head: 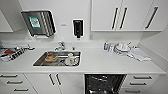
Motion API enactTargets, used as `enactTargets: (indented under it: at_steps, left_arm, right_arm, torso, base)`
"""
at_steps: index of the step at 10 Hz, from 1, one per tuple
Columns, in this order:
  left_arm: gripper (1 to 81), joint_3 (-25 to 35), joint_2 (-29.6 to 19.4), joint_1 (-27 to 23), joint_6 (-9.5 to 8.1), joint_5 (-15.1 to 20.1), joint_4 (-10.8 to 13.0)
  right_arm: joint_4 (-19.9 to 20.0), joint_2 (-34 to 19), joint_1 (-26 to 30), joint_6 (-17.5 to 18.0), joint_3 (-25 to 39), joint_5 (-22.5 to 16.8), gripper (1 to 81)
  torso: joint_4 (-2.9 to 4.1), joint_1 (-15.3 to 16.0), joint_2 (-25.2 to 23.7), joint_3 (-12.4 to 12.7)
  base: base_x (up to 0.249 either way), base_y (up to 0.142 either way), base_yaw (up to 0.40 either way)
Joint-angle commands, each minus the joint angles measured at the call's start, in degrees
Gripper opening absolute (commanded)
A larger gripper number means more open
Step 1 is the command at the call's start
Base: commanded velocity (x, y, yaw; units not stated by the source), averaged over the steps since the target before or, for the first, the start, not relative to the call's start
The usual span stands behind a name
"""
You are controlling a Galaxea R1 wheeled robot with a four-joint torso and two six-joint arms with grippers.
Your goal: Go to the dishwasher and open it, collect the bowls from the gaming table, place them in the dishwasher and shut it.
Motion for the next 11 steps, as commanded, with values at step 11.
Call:
enactTargets:
  at_steps: [11]
  left_arm:
    - [1.0, 0.3, 10.7, -40.3, -7.33, 39.1, -5.5]
  right_arm:
    - [0.2, -0.6, 2.1, 0.1, 1.1, -2.5, 1.0]
  torso:
    - [0.00, 0.1, 0.1, -11.4]
  base:
    - [0.000, 0.000, 0.000]
